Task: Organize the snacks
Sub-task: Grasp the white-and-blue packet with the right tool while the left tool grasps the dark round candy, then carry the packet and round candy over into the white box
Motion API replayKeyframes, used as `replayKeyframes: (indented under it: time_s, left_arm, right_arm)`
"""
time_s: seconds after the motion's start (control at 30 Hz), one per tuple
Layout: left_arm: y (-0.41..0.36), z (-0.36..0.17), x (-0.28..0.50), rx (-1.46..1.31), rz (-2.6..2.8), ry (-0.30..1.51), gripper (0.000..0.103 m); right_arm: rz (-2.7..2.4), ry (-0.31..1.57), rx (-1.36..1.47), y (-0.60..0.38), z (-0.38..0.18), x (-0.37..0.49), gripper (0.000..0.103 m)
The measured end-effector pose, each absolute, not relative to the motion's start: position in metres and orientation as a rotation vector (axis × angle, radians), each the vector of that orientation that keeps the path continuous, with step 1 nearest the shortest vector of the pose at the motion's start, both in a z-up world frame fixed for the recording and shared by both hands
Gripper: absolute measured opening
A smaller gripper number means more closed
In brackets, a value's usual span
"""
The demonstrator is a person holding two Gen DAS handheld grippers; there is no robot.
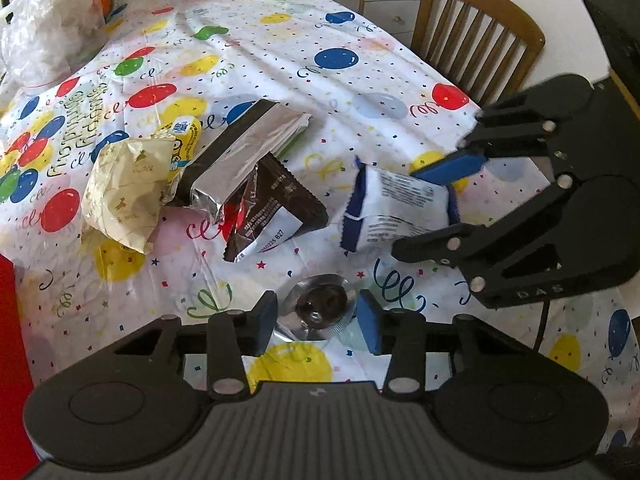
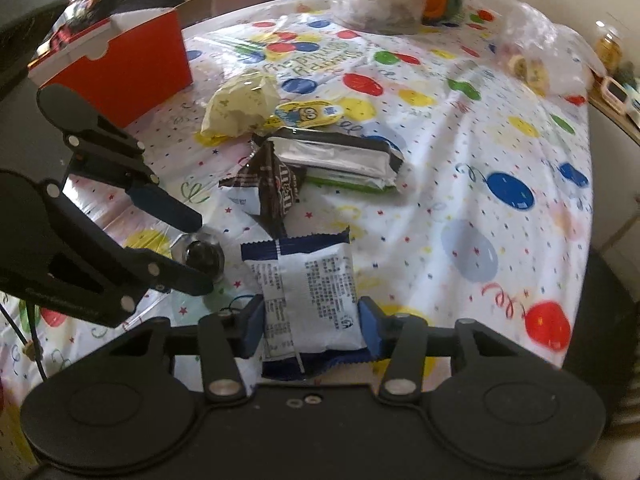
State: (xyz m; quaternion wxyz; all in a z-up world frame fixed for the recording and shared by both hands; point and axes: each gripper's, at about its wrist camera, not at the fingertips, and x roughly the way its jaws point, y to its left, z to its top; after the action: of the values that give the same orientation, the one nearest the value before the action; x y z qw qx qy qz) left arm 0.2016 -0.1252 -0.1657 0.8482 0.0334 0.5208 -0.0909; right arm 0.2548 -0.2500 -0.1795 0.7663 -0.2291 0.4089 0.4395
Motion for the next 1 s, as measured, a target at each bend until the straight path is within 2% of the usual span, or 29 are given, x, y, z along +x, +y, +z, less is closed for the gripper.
replayKeyframes:
  time_s: [0.2,0.23,0.7,1.0]
  left_arm:
    - [-0.124,-0.165,0.199,0.036,-0.177,1.096,0.037]
    - [-0.122,-0.164,0.199,0.023,-0.177,1.096,0.026]
    - [-0.101,-0.157,0.174,-0.075,-0.141,1.108,0.027]
    - [-0.068,-0.129,0.144,-0.145,-0.097,1.073,0.027]
  right_arm:
    - [0.873,0.884,-0.424,-0.262,-0.170,0.237,0.048]
    - [0.856,0.885,-0.408,-0.264,-0.168,0.233,0.048]
    - [0.685,0.941,-0.264,-0.273,-0.147,0.188,0.048]
    - [0.640,0.929,-0.256,-0.251,-0.126,0.165,0.048]
